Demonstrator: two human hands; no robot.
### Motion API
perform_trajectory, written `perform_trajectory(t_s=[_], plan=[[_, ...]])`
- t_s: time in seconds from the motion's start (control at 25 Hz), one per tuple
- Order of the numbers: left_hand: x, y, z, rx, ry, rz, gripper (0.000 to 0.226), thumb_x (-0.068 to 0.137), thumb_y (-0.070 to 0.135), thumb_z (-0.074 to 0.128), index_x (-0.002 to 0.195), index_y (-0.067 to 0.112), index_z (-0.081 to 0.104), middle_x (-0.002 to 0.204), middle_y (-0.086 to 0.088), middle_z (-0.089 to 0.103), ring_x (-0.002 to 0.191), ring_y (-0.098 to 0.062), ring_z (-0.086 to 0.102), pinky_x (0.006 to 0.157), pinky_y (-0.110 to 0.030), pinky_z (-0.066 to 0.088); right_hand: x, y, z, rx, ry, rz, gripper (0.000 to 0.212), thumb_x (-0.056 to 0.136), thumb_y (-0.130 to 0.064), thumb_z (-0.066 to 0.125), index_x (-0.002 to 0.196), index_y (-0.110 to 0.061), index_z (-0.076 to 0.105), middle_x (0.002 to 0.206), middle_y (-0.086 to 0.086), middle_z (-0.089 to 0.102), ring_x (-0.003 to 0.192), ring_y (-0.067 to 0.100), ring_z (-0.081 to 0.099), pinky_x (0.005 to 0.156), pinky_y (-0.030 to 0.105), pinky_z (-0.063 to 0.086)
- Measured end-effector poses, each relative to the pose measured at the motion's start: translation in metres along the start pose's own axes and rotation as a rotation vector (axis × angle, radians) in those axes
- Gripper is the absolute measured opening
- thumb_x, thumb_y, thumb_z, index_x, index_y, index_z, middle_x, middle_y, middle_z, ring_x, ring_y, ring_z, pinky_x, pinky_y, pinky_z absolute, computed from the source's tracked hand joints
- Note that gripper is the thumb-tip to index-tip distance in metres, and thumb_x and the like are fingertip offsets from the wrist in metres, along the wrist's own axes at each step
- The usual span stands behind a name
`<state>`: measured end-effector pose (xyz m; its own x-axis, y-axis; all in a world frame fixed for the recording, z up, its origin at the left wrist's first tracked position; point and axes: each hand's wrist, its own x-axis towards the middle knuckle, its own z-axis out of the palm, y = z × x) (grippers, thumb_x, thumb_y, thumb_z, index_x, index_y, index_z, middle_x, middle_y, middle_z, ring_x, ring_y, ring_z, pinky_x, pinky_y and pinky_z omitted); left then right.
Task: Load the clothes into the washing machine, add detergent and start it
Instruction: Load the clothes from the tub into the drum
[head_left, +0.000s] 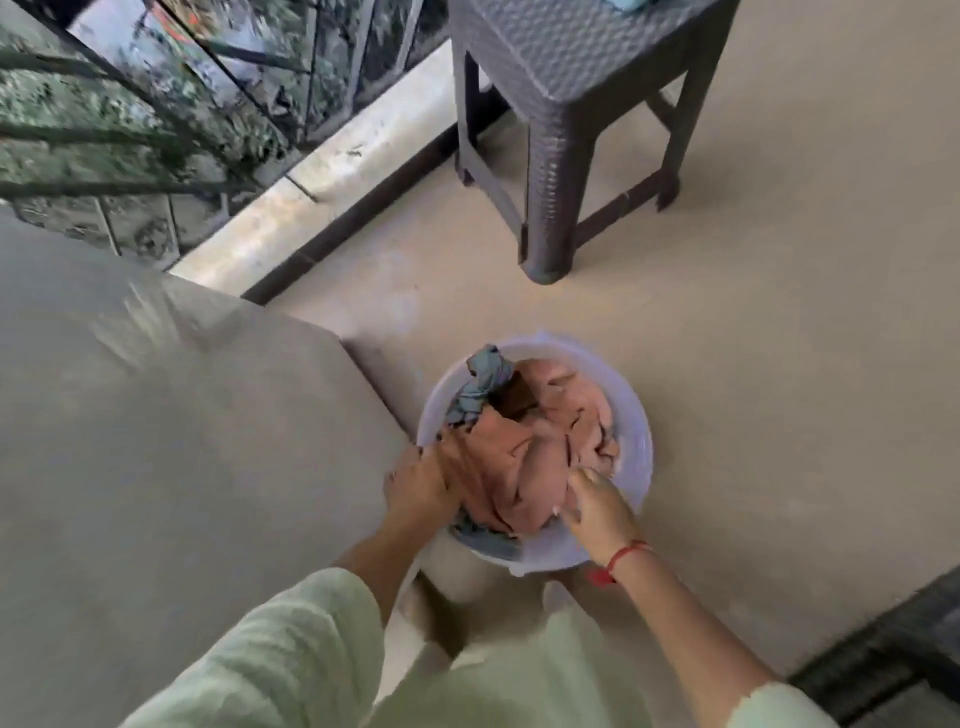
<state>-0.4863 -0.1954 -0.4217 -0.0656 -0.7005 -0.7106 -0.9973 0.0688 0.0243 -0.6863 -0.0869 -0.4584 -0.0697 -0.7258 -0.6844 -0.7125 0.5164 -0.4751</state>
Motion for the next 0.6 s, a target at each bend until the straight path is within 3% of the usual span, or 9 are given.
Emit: perform_trajectory(t_s=[0.16,0.24,0.32,0.36,0.4,0.48,0.6], plan=[[0.043,-0.018,0.049,-0.010,0.103,-0.011,0.060,0.087,0.034,0.057,0.139,0.018,0.035,0.136,-0.009,0.038,0.126,-0.030,0.038,0.102,-0.041,0.037,0.087,-0.002,0.047,-0.040,0.002,-0.024,0.092,0.080,-0.038,0.066,0.149,-0.020,0.008,0.154,0.005,0.022,0.137,0.027,0.031,0.109,0.043,0.034],[0.061,-0.027,0.059,-0.026,0.153,-0.003,0.042,0.087,0.031,0.058,0.128,0.026,0.051,0.134,-0.007,0.038,0.121,-0.030,0.040,0.096,-0.041,0.037,0.122,-0.005,0.056,-0.043,-0.011,0.028,0.098,0.077,-0.046,0.068,0.149,-0.018,0.008,0.150,0.010,0.031,0.137,0.029,0.031,0.113,0.044,0.029],[0.070,-0.031,0.058,-0.017,0.213,0.020,0.026,0.088,0.029,0.059,0.113,0.028,0.063,0.131,-0.002,0.042,0.118,-0.026,0.042,0.093,-0.038,0.035,0.143,-0.009,0.057,-0.003,-0.037,0.044,0.068,0.078,-0.039,0.069,0.135,-0.015,0.041,0.129,0.012,0.055,0.122,0.032,0.048,0.102,0.041,0.040],[0.070,-0.032,0.055,-0.025,0.212,0.040,0.023,0.088,0.029,0.059,0.110,0.025,0.064,0.129,-0.001,0.045,0.117,-0.026,0.042,0.092,-0.037,0.036,0.143,-0.013,0.055,0.030,-0.024,0.038,0.039,0.081,-0.033,0.068,0.112,-0.014,0.057,0.108,0.012,0.062,0.110,0.032,0.054,0.090,0.038,0.045],[0.067,-0.031,0.052,-0.051,0.199,0.067,0.022,0.088,0.027,0.059,0.109,0.021,0.064,0.127,-0.001,0.049,0.116,-0.027,0.044,0.091,-0.036,0.037,0.136,-0.017,0.051,0.080,-0.009,0.039,0.016,0.083,-0.027,0.065,0.088,-0.013,0.060,0.089,0.011,0.061,0.095,0.031,0.058,0.078,0.035,0.046],[0.049,-0.026,0.039,-0.201,0.086,0.120,0.019,0.090,0.020,0.056,0.107,0.015,0.061,0.116,-0.005,0.059,0.109,-0.028,0.051,0.086,-0.034,0.042,0.105,-0.023,0.044,0.215,0.027,0.039,0.025,0.086,-0.018,0.060,0.066,-0.014,0.045,0.070,0.008,0.050,0.072,0.026,0.052,0.061,0.032,0.038],[0.017,-0.015,0.000,-0.296,-0.262,0.272,0.019,0.091,0.013,0.054,0.110,0.011,0.057,0.105,-0.010,0.063,0.101,-0.026,0.058,0.091,-0.034,0.046,0.038,-0.032,0.013,0.340,0.200,0.045,0.014,0.088,-0.014,0.057,0.075,-0.010,0.052,0.082,0.009,0.054,0.075,0.025,0.052,0.067,0.031,0.039]])
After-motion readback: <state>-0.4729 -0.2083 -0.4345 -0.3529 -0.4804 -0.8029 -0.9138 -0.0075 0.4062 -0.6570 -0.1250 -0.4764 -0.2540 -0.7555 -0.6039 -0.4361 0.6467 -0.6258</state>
